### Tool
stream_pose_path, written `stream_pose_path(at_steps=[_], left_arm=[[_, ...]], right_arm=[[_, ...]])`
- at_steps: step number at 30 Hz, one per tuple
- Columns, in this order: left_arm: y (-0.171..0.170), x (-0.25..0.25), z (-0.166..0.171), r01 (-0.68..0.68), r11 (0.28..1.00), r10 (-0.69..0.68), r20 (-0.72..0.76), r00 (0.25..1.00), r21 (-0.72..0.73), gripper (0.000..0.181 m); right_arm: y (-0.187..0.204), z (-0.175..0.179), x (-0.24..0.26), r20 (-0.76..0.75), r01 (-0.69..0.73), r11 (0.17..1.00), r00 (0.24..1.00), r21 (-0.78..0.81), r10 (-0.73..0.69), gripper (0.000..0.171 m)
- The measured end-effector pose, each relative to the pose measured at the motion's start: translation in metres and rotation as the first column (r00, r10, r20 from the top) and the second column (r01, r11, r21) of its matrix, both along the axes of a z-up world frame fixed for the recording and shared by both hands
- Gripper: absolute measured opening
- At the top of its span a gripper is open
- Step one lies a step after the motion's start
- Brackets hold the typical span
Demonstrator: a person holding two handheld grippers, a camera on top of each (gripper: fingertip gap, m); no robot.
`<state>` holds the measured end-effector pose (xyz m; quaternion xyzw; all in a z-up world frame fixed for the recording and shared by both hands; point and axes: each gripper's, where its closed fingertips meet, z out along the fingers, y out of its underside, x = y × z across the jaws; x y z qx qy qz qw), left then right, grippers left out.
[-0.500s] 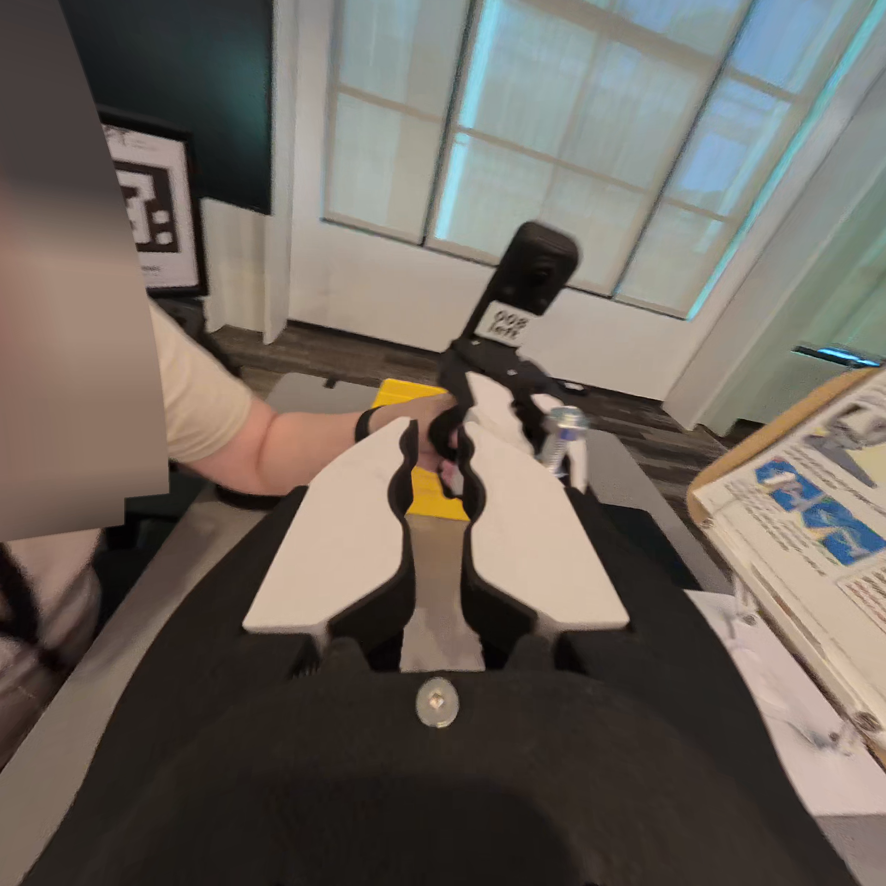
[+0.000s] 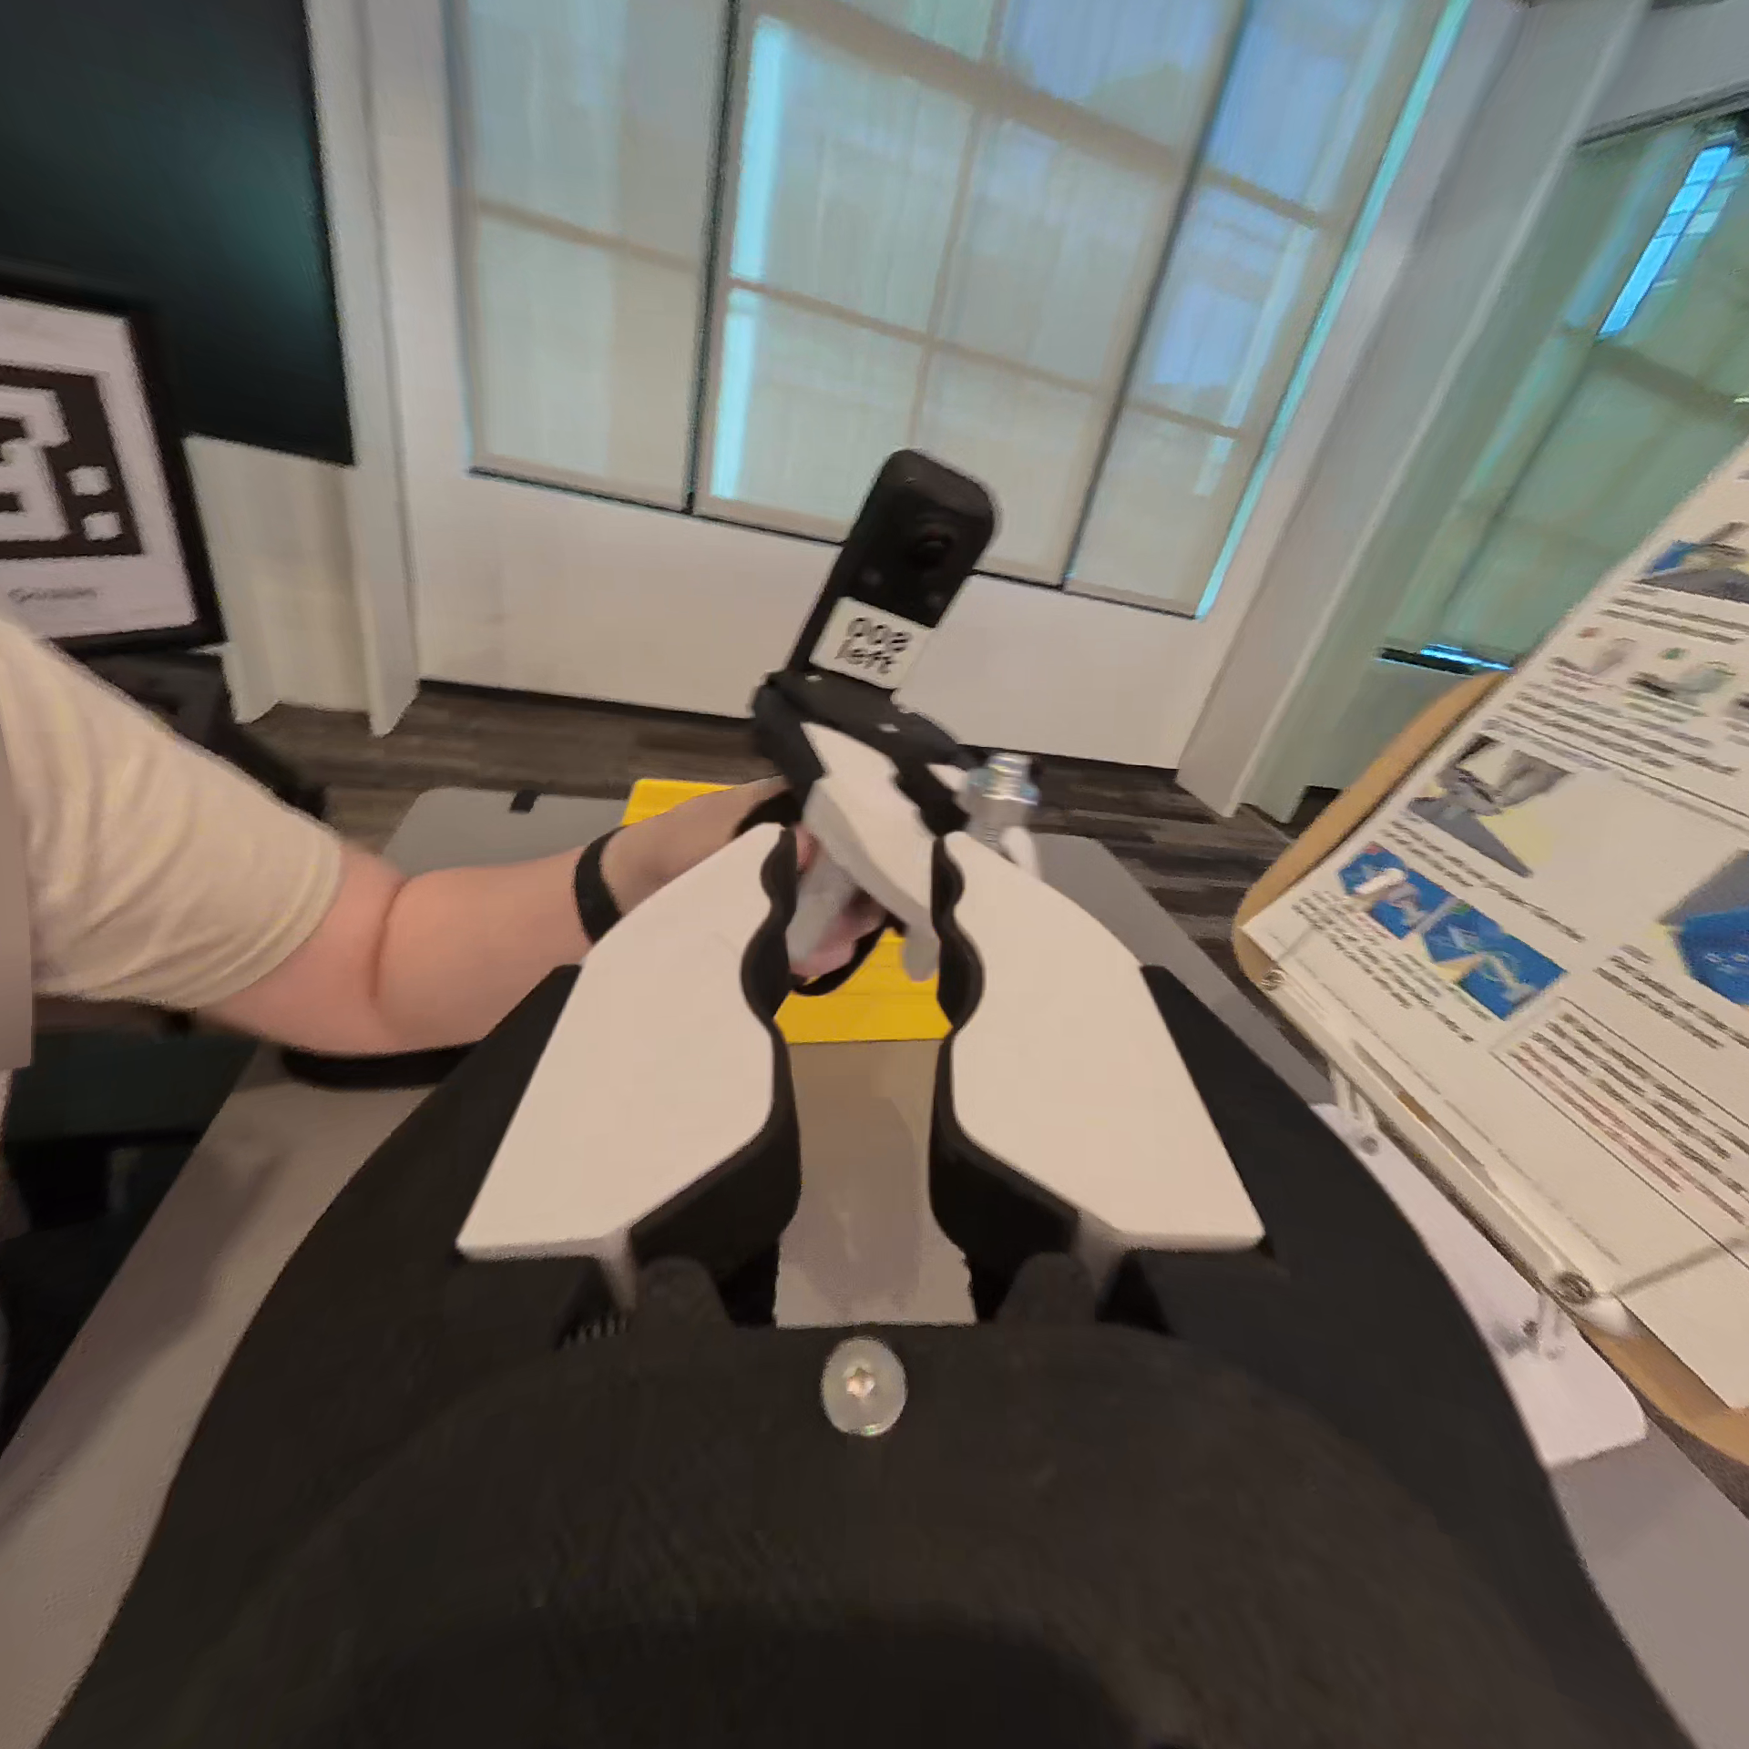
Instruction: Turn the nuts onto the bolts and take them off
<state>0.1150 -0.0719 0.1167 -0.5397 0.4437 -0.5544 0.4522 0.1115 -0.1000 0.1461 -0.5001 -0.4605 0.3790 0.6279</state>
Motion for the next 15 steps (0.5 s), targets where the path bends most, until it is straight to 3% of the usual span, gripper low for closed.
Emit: stream_pose_path(at_steps=[3,9,15], left_arm=[[-0.008,0.006,-0.003,0.030,1.000,-0.030,-0.023,0.999,0.008,0.019],[-0.020,0.013,-0.005,0.092,0.996,-0.093,-0.023,0.995,-0.018,0.019],[-0.024,0.016,-0.011,0.119,0.992,-0.120,-0.055,0.991,-0.031,0.018]], right_arm=[[0.015,-0.001,0.004,-0.045,0.036,0.998,0.998,-0.049,-0.038,0.038],[0.024,-0.012,-0.002,-0.051,-0.011,0.990,0.999,-0.138,0.004,0.038],[0.020,-0.018,-0.012,-0.140,-0.194,0.942,0.977,-0.273,0.161,0.010]])
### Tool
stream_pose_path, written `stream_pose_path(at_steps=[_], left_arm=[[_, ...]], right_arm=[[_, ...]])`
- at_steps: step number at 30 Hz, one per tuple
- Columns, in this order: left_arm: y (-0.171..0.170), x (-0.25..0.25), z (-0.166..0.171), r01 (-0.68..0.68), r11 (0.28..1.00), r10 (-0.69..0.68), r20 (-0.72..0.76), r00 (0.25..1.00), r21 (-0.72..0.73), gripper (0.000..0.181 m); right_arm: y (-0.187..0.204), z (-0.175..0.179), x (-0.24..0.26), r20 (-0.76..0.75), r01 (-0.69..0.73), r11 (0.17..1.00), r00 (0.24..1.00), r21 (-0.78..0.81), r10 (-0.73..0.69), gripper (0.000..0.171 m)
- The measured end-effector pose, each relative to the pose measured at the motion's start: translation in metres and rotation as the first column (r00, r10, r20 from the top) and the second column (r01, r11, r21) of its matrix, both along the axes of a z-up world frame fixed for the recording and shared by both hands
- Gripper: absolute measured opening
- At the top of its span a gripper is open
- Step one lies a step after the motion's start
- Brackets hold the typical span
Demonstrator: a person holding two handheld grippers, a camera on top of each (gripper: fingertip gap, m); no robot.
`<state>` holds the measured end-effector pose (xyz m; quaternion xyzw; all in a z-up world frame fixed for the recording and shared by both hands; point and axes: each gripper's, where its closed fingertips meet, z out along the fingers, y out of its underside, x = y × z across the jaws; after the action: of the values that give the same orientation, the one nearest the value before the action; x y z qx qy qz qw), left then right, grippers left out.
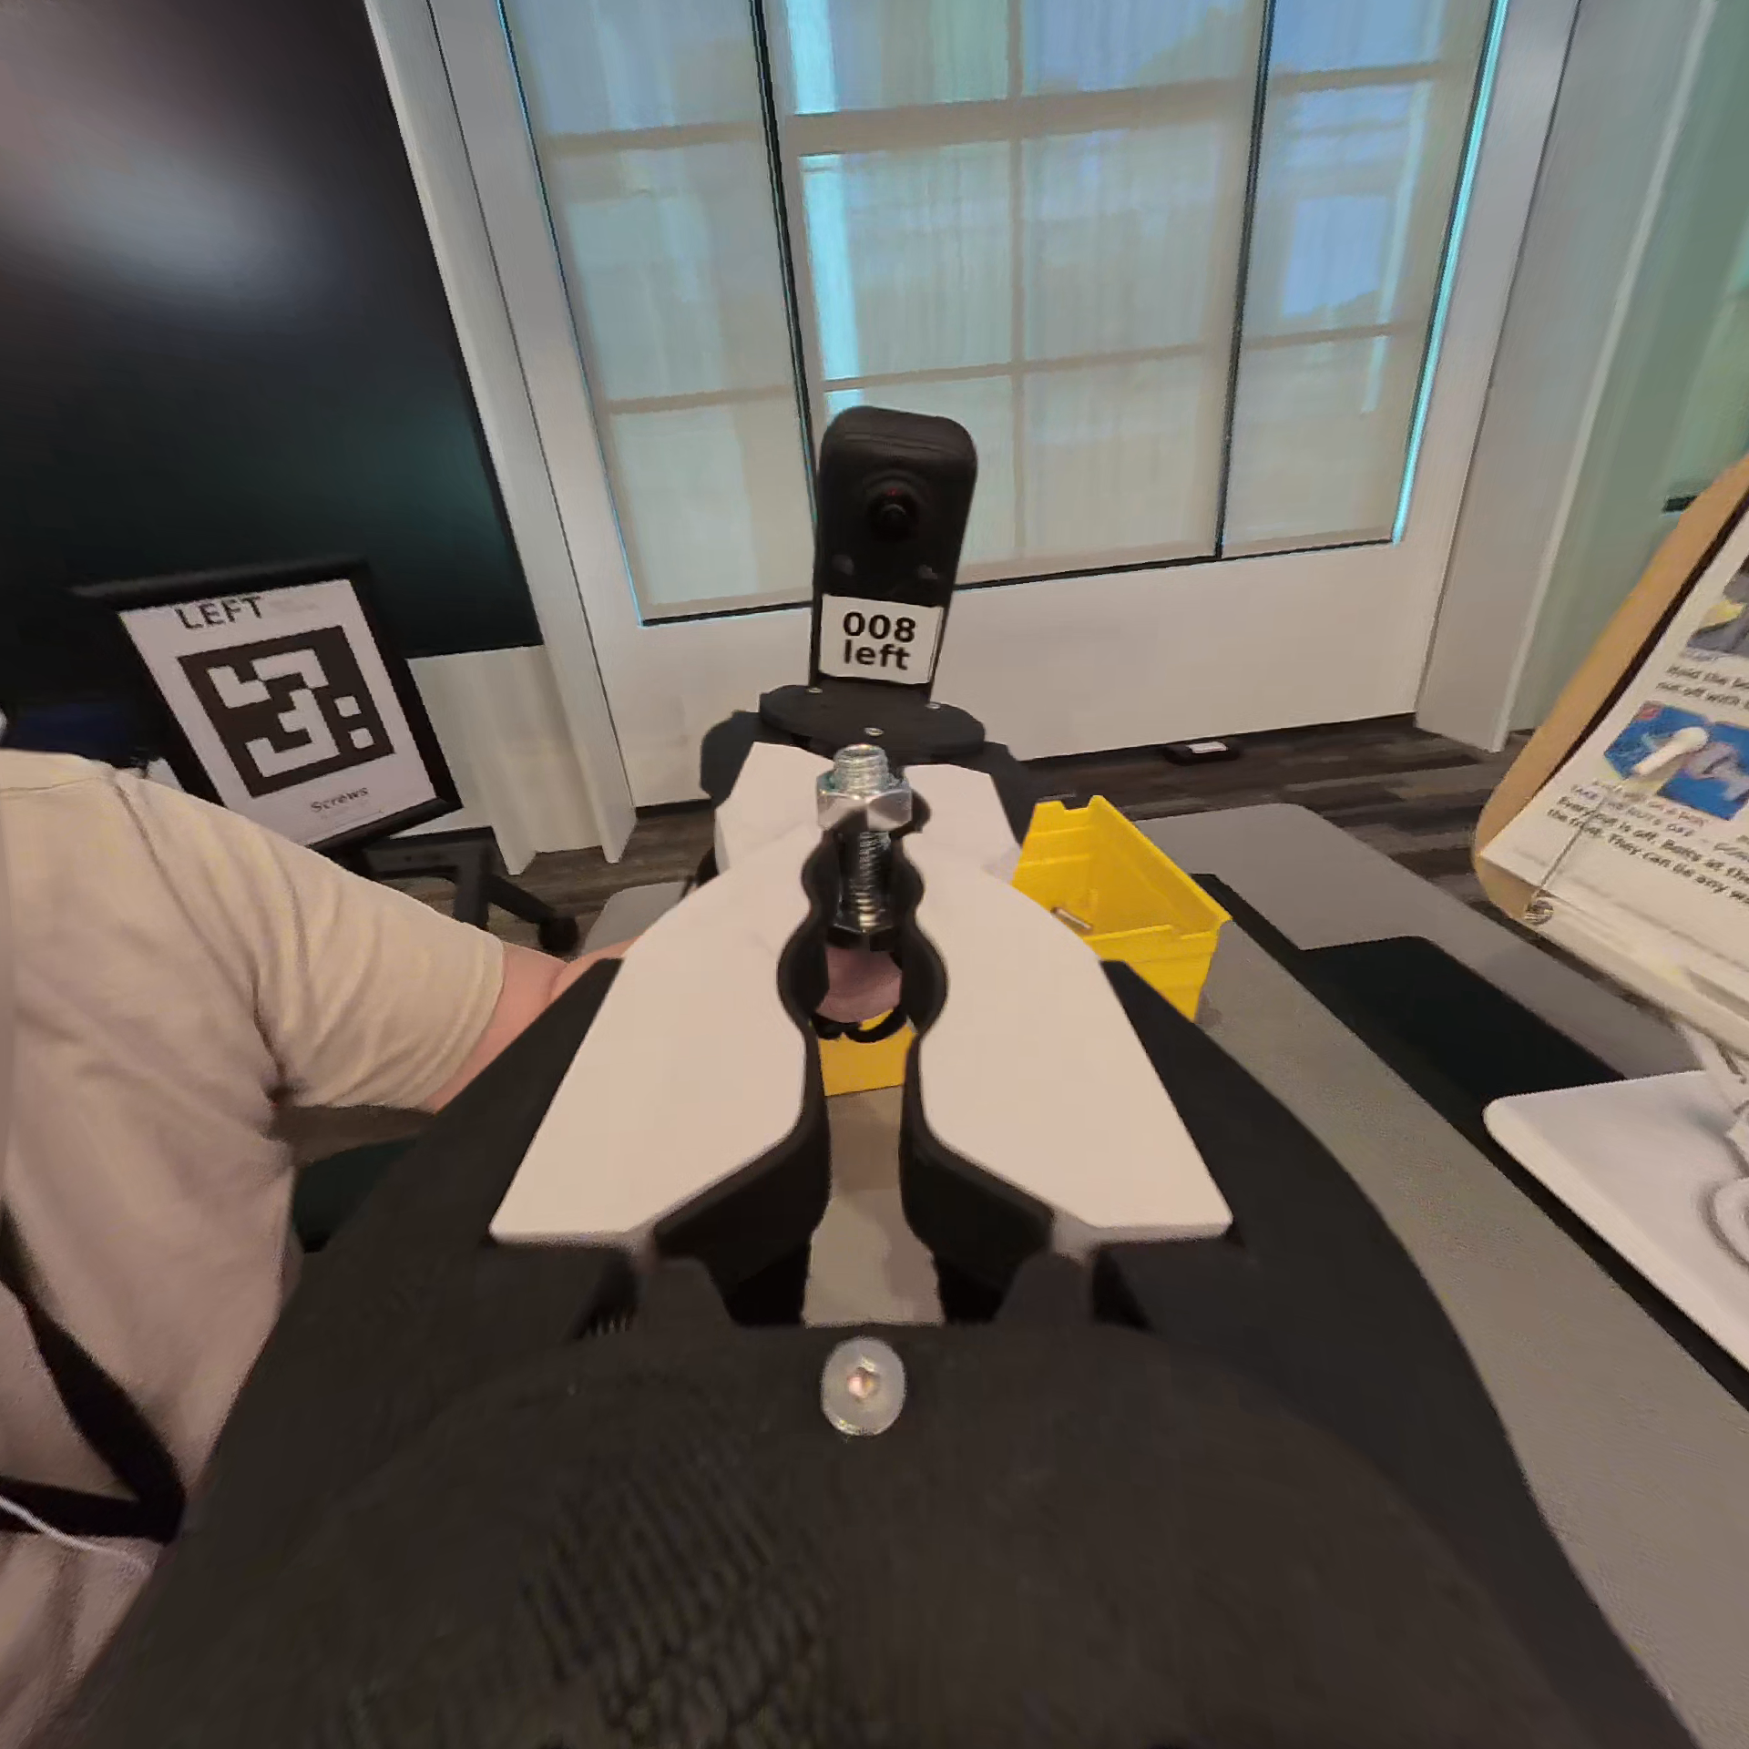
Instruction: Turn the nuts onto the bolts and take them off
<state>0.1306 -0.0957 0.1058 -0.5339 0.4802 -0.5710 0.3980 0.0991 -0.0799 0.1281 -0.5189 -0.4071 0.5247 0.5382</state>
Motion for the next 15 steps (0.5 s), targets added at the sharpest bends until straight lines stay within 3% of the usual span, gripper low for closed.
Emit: stream_pose_path(at_steps=[5,8,9,11,13,15], left_arm=[[-0.003,-0.004,0.003,0.062,0.995,-0.061,0.004,0.998,-0.082,0.026],[-0.001,-0.012,0.009,0.048,0.995,-0.047,0.011,0.999,-0.093,0.030],[-0.001,-0.014,0.010,0.045,0.995,-0.045,0.006,0.999,-0.086,0.028],[0.001,-0.019,0.009,0.016,0.997,-0.018,-0.025,1.000,-0.071,0.026],[0.005,-0.022,0.007,-0.020,0.998,0.017,-0.062,0.998,-0.056,0.025],[0.006,-0.025,0.005,-0.036,0.998,0.031,-0.094,0.995,-0.046,0.025]], right_arm=[[0.007,0.007,0.018,0.010,0.026,0.998,1.000,-0.057,-0.025,0.010],[0.030,0.003,0.074,0.162,0.256,0.966,0.955,-0.041,-0.247,0.010],[0.047,-0.009,0.101,0.264,0.398,0.917,0.887,-0.022,-0.379,0.010],[0.079,-0.051,0.164,0.505,0.652,0.758,0.650,0.013,-0.568,0.010],[0.096,-0.109,0.217,0.725,0.795,0.605,0.444,-0.046,-0.527,0.010],[0.100,-0.166,0.247,0.861,0.854,0.500,0.356,-0.142,-0.364,0.010]])
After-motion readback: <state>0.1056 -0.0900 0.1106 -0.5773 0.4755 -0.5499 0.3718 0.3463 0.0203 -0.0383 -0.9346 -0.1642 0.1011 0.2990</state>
